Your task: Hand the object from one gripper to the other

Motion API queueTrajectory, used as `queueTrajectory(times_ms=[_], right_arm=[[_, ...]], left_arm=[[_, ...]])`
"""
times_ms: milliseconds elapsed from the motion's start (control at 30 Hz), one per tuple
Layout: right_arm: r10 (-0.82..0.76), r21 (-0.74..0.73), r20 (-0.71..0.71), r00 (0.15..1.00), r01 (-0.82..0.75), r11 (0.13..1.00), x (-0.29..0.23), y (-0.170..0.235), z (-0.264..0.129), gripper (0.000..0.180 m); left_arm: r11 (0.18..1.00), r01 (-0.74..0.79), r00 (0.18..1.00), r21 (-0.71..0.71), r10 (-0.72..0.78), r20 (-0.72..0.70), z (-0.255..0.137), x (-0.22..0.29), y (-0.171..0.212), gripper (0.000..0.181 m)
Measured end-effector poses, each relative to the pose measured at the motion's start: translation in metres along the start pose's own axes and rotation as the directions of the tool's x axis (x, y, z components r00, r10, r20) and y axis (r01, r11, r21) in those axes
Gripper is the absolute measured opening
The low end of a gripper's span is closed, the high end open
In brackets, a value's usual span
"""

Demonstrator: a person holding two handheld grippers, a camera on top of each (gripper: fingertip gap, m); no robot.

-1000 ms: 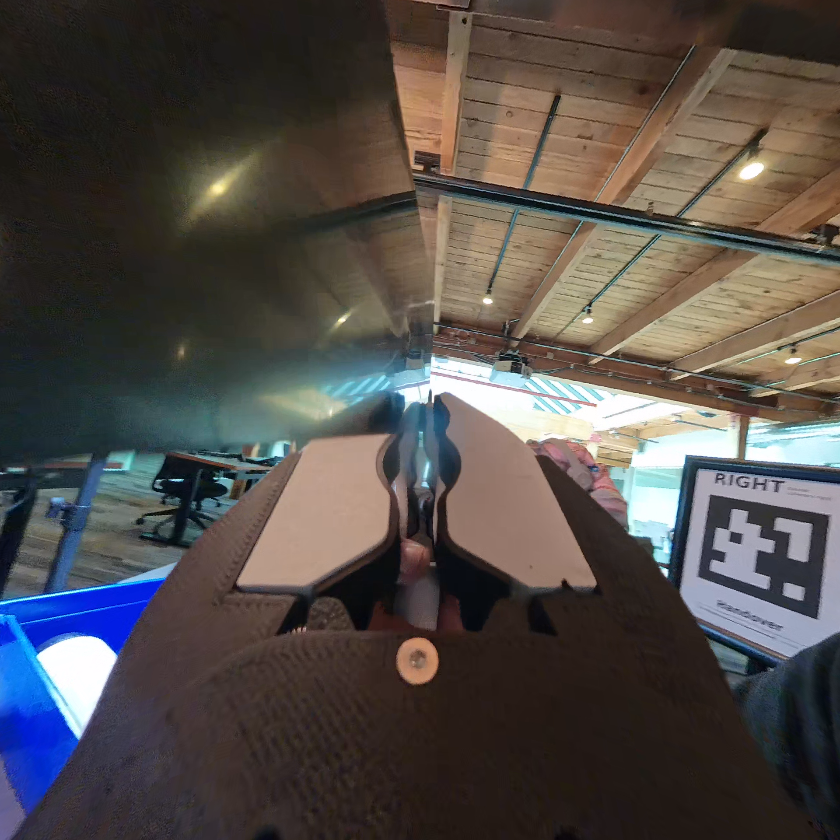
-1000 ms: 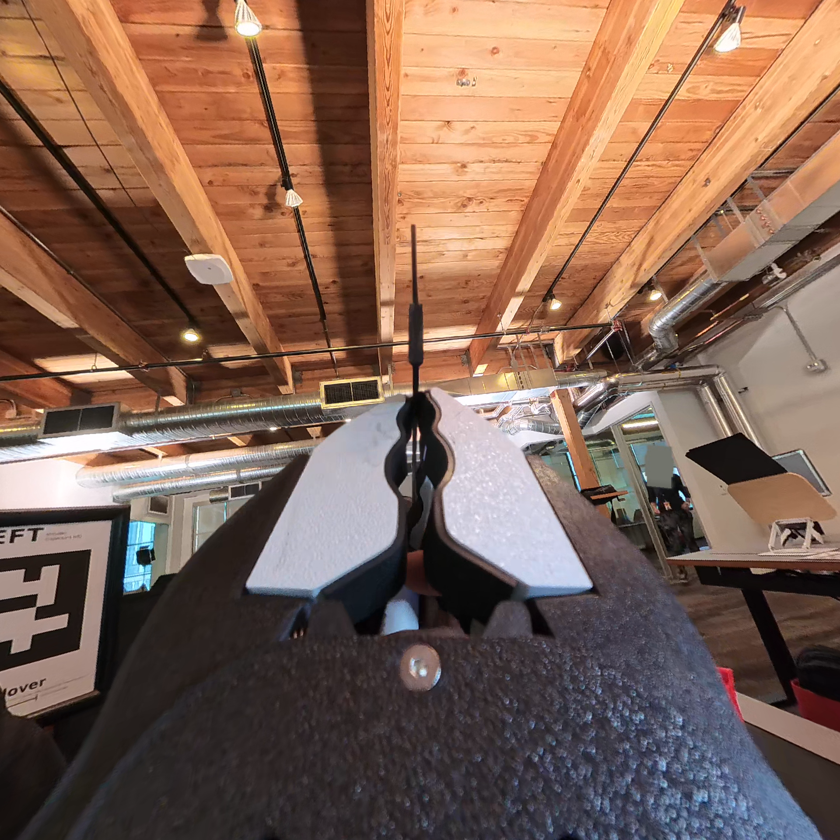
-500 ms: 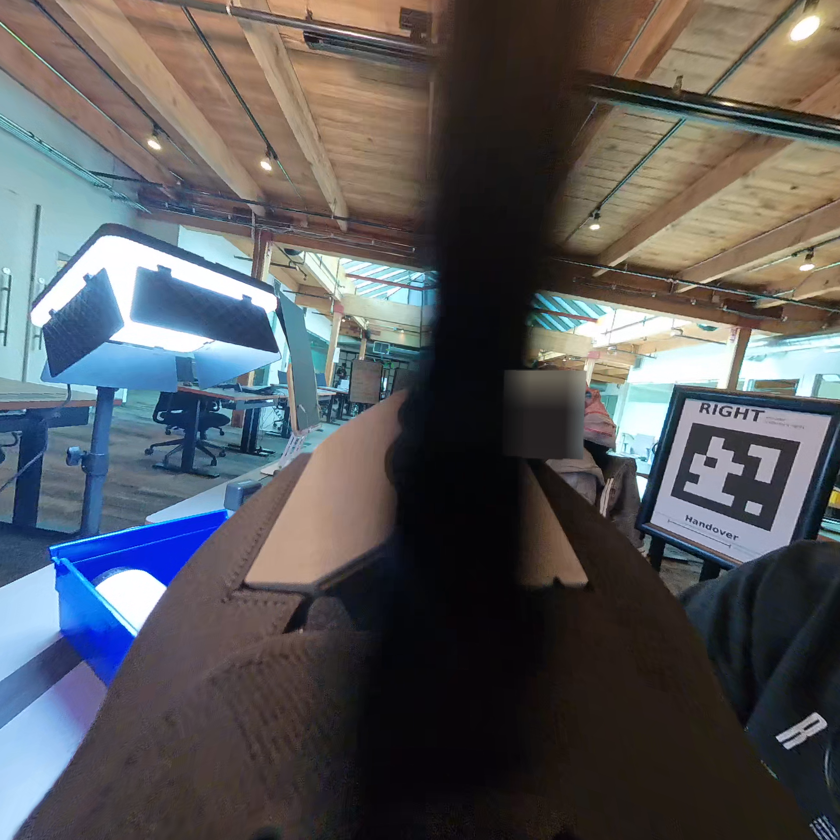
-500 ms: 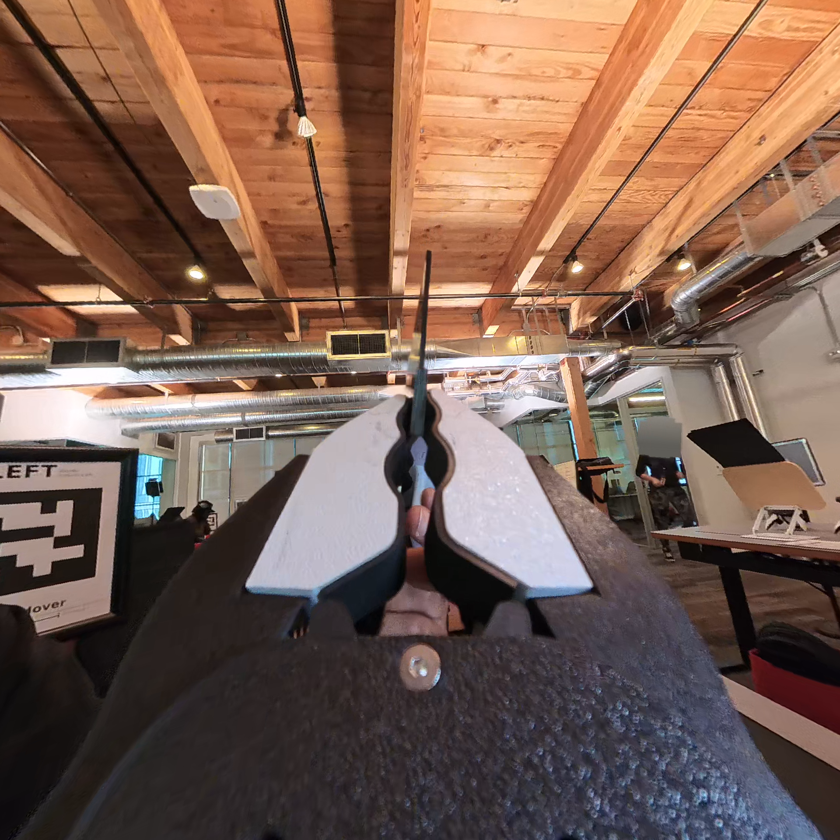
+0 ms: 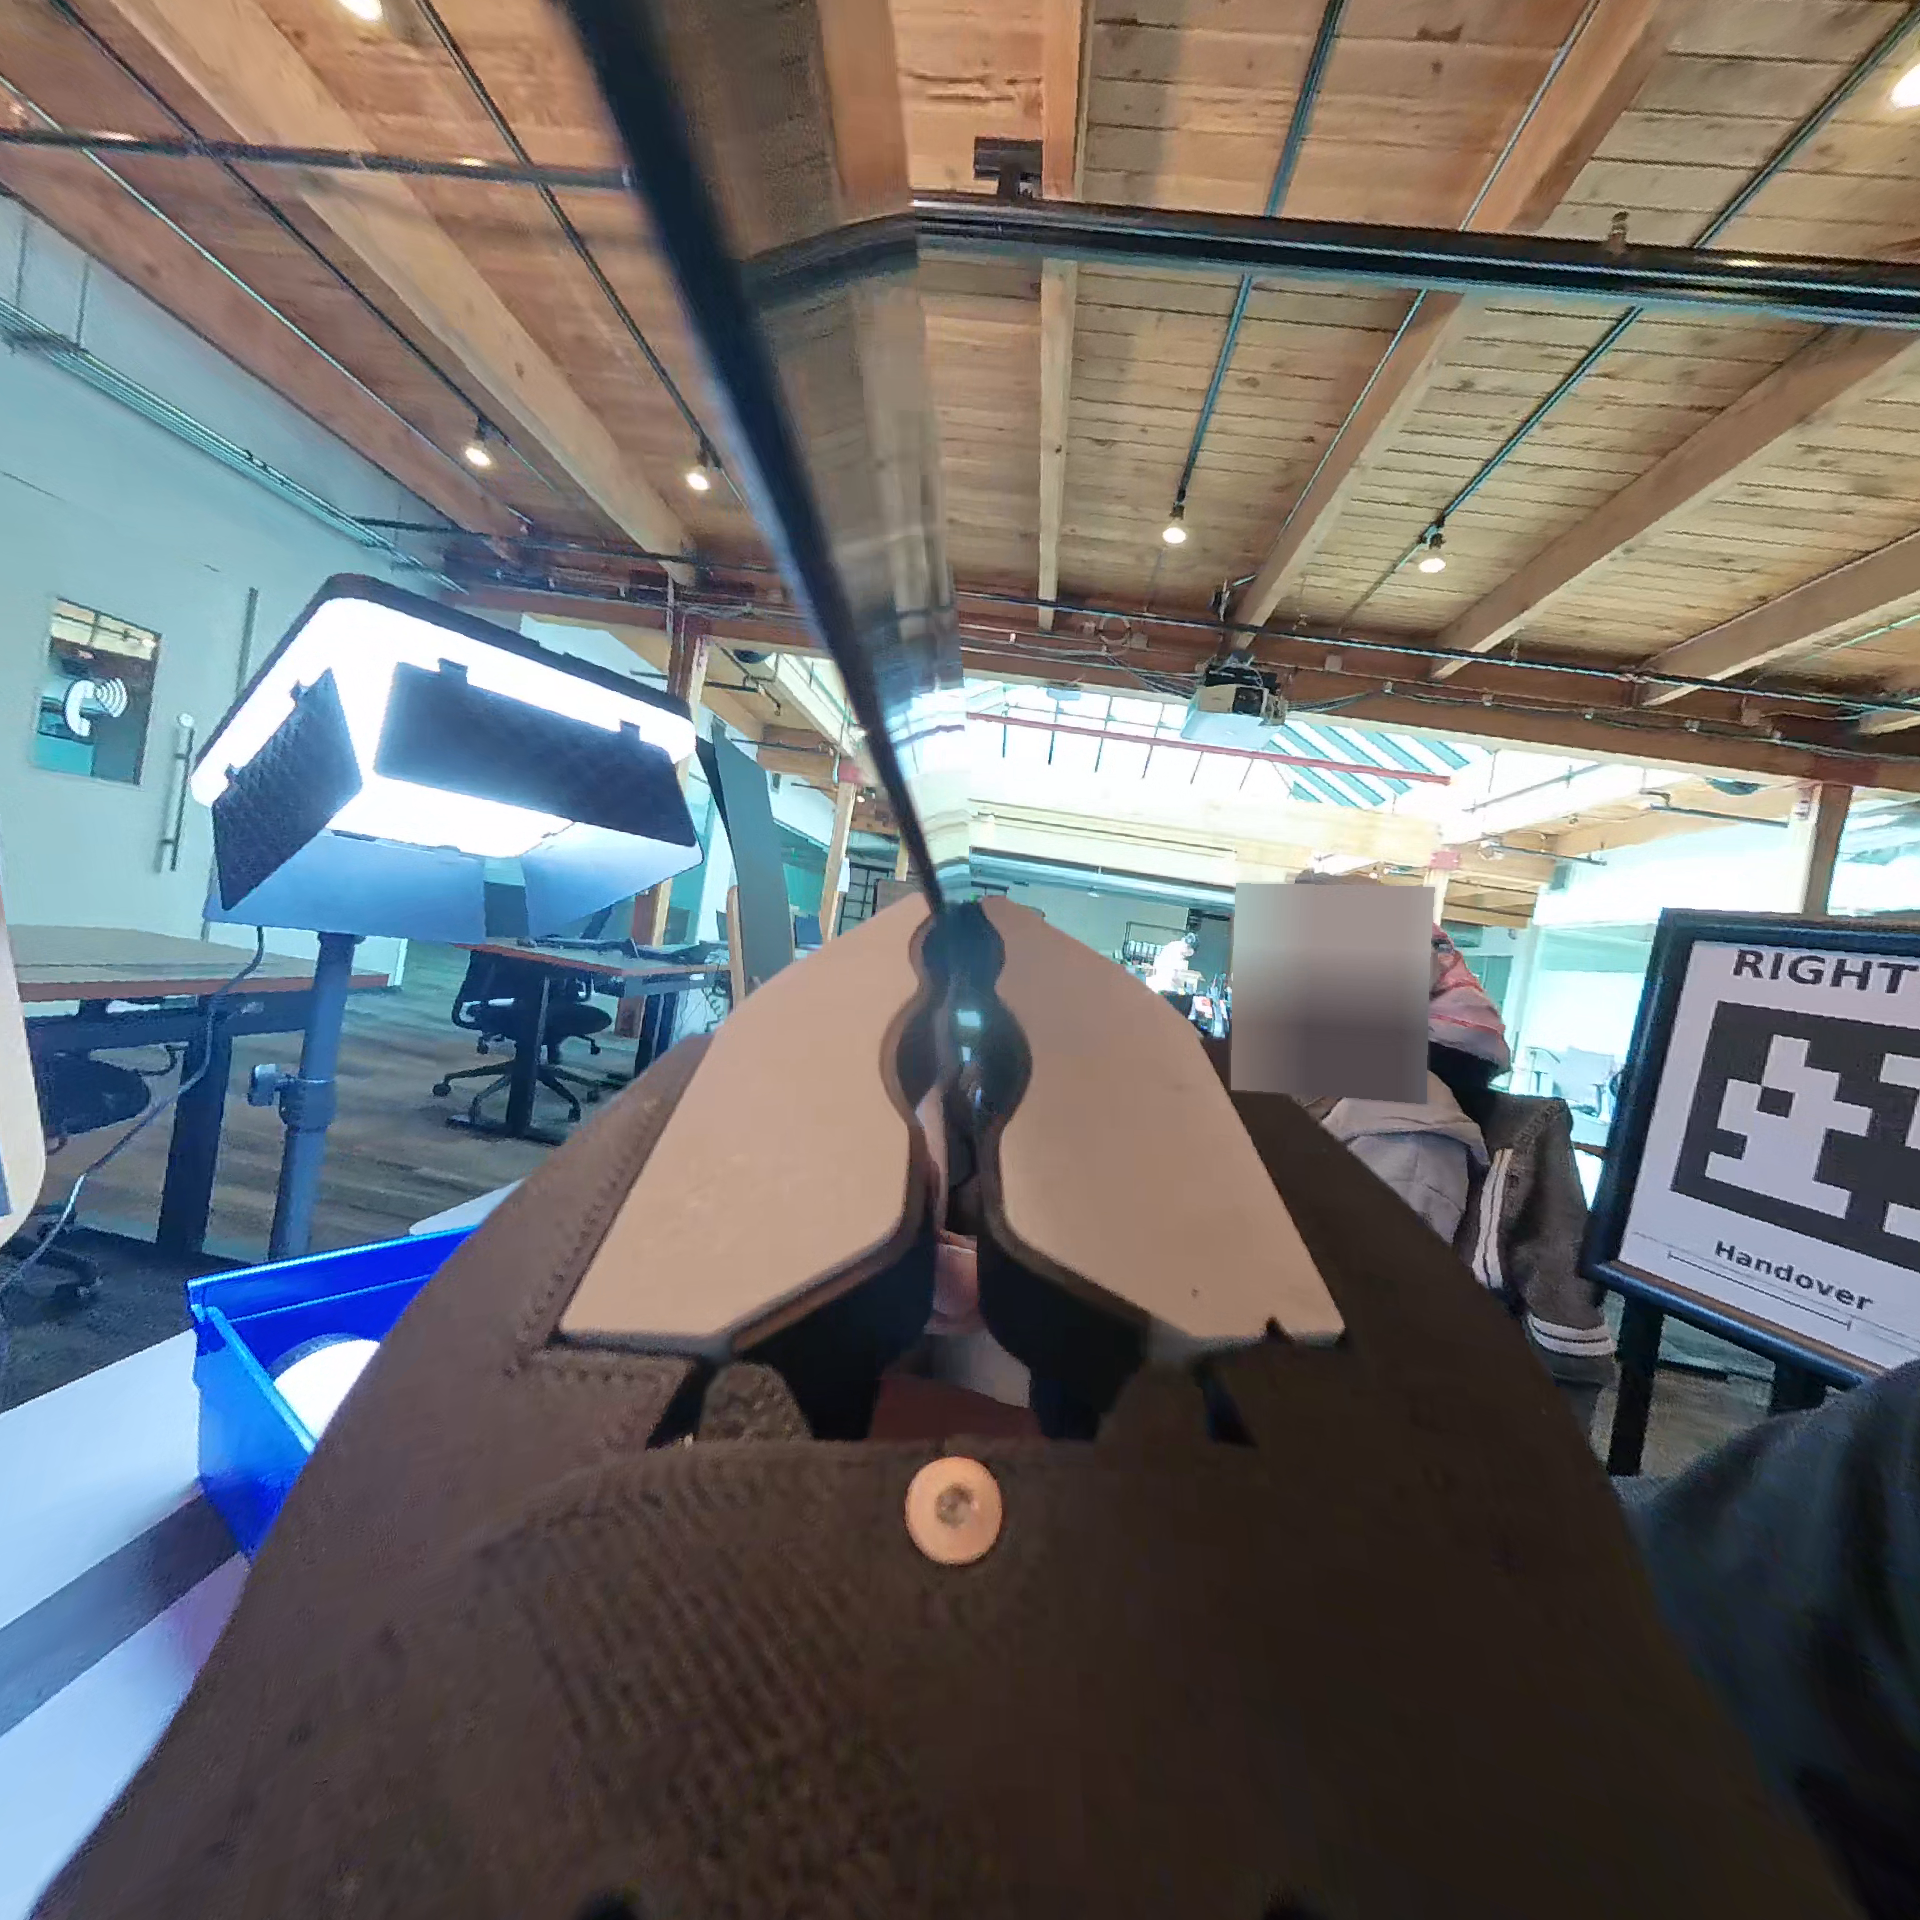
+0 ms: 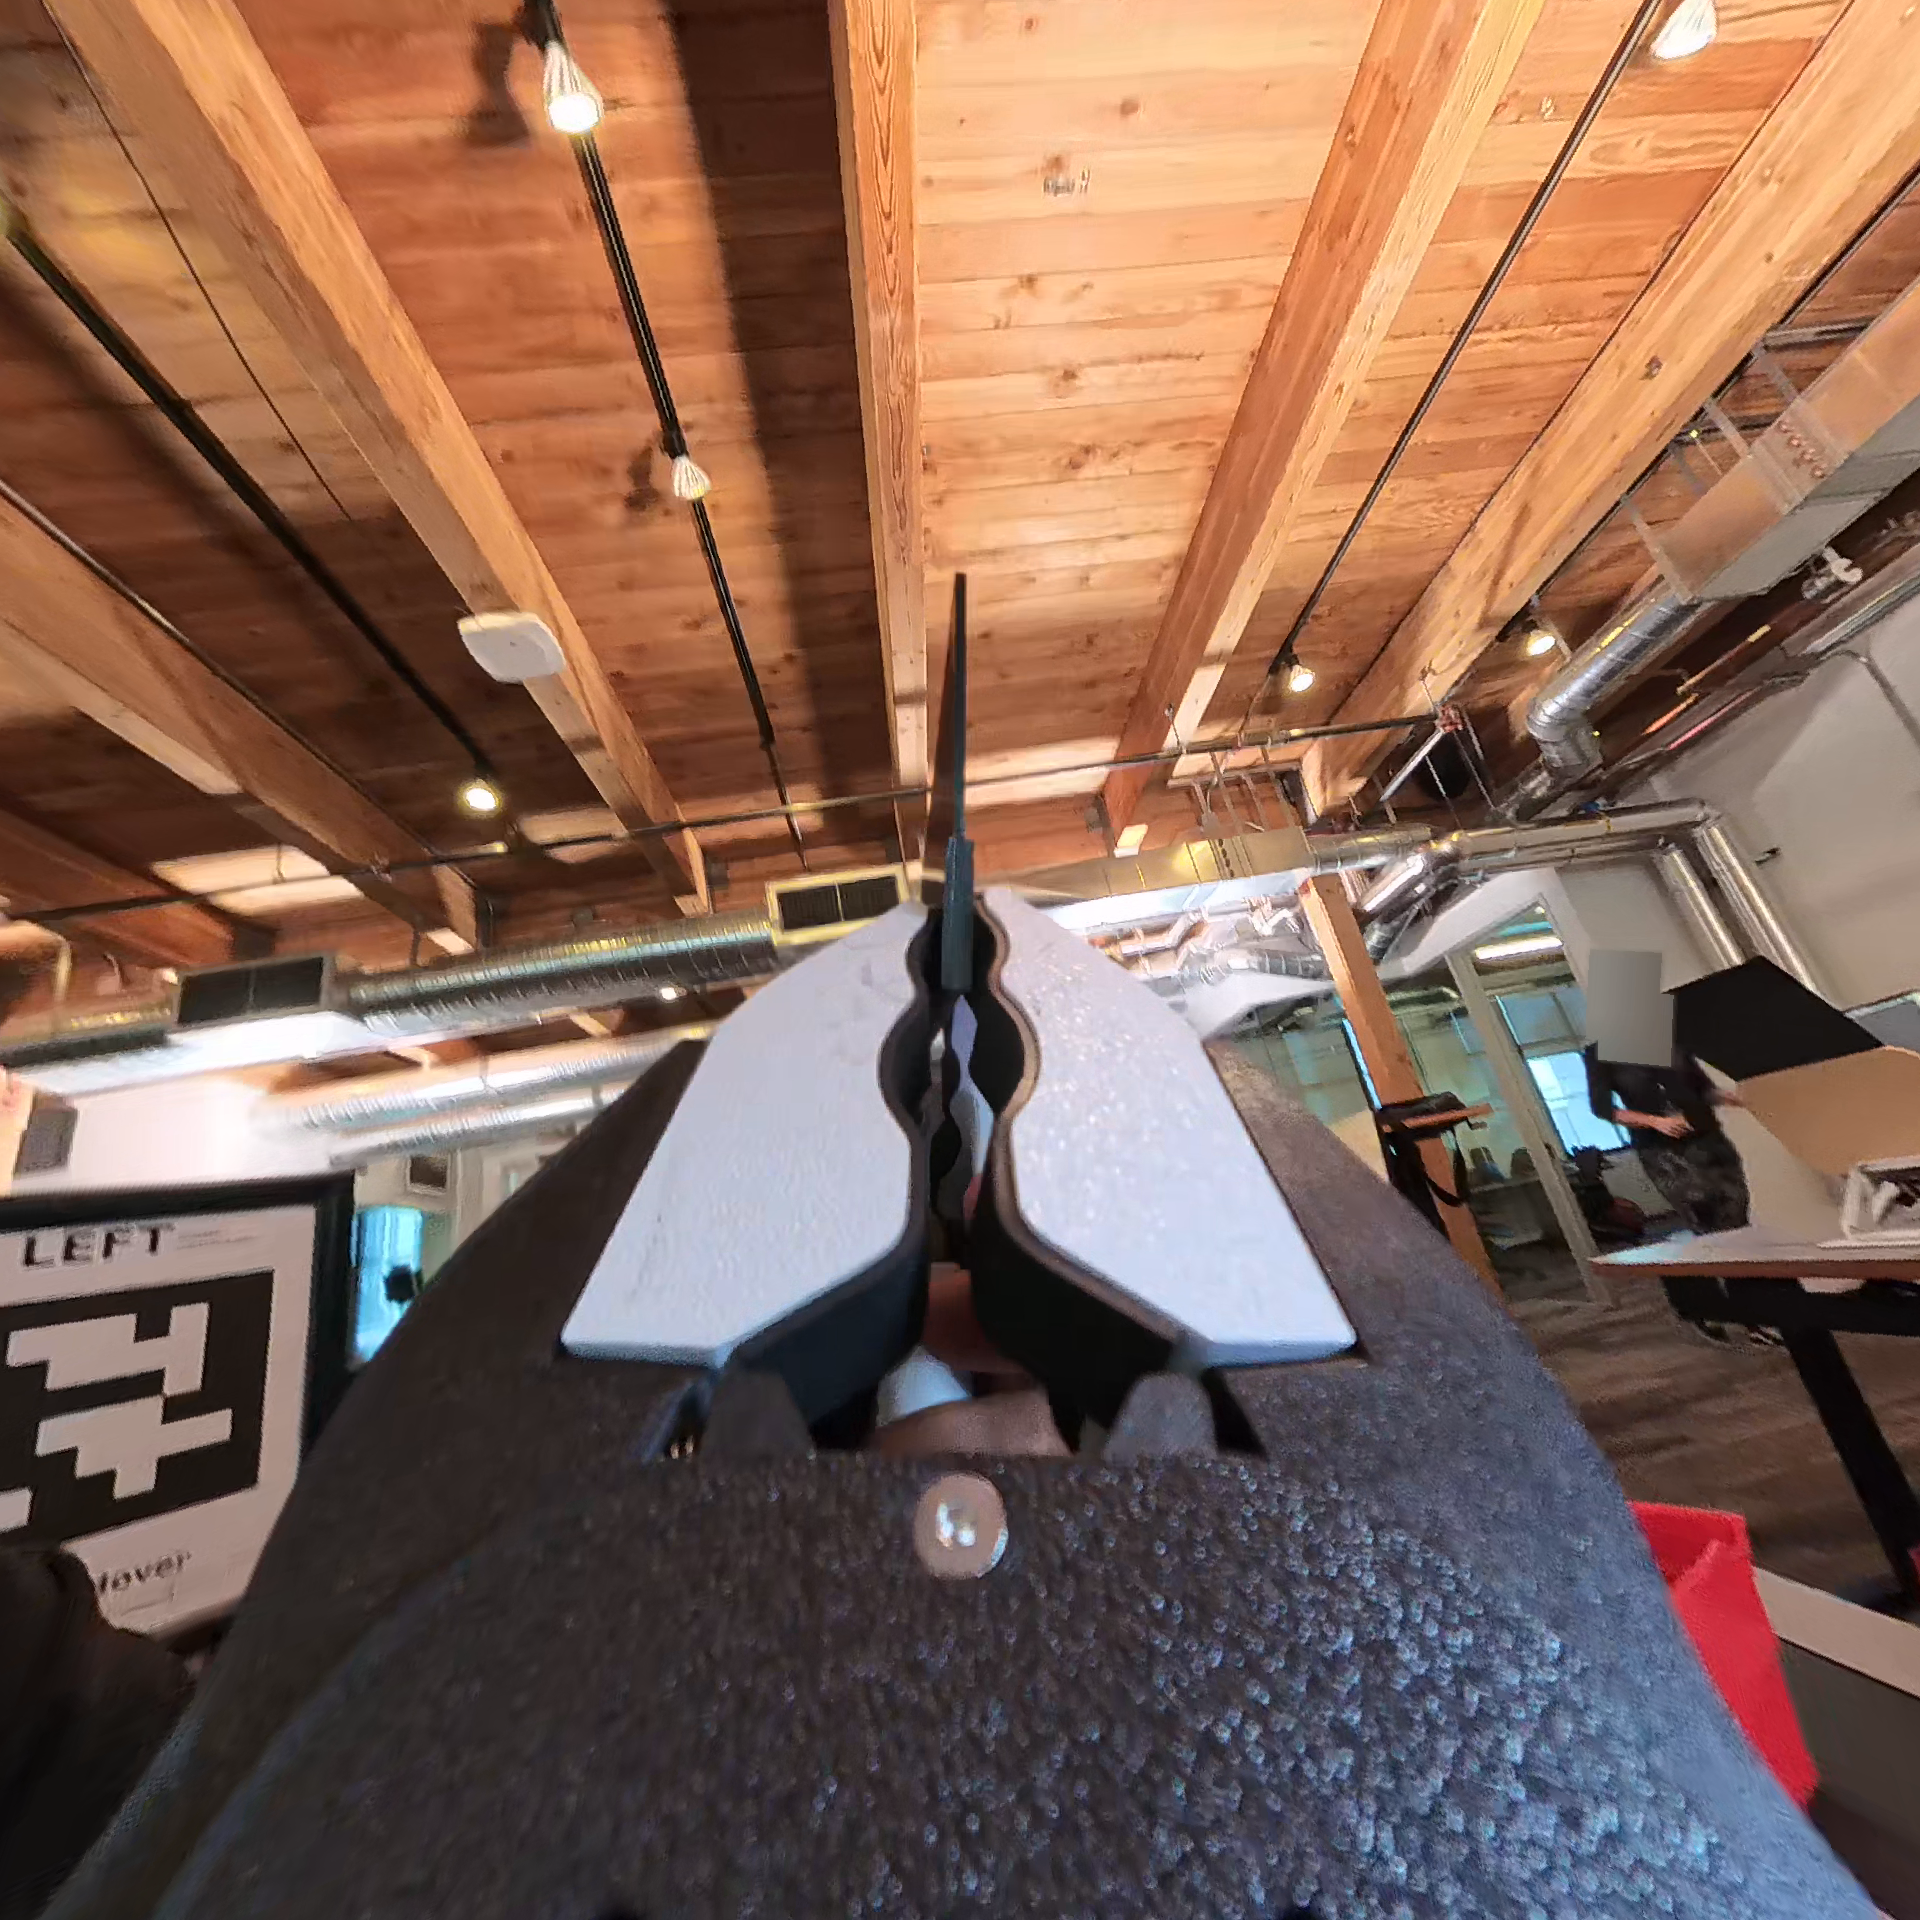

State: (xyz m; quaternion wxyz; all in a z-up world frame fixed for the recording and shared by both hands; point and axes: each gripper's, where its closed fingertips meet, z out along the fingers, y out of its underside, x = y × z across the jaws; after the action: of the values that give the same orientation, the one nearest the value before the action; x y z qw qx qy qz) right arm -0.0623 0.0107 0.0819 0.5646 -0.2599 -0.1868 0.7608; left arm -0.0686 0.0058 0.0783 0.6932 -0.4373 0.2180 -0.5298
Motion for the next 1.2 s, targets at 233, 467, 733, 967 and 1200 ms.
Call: queueTrajectory(times_ms=[233,467,733,967,1200], right_arm=[[-0.098,-0.282,0.101,0.99,0.123,0.952,-0.008,0.011,0.003,0.007],[-0.078,-0.143,0.068,0.995,0.087,0.986,-0.01,0.007,0.004,0.002],[-0.042,-0.091,0.041,0.998,0.045,0.995,-0.008,0.006,0.004,0.003],[-0.117,-0.319,0.093,0.989,0.141,0.937,-0.008,0.016,0.004,0.012],[-0.063,-0.238,0.09,0.994,0.083,0.968,-0.009,0.019,0.005,0.002]], left_arm=[[0.984,-0.015,0.998,-0.175,0.004,-0.065,-0.009,0.007,-0.004,0.001],[0.994,-0.015,0.999,-0.105,0.01,-0.046,-0.005,0.008,-0.007,0.006],[0.996,-0.036,0.999,-0.086,0.034,-0.027,-0.001,0.006,-0.001,0.001],[0.964,-0.02,0.997,-0.264,0.0,-0.076,-0.013,0.009,0.001,0.002],[0.965,-0.027,0.998,-0.259,0.01,-0.064,-0.016,0.007,-0.002,0.001]])
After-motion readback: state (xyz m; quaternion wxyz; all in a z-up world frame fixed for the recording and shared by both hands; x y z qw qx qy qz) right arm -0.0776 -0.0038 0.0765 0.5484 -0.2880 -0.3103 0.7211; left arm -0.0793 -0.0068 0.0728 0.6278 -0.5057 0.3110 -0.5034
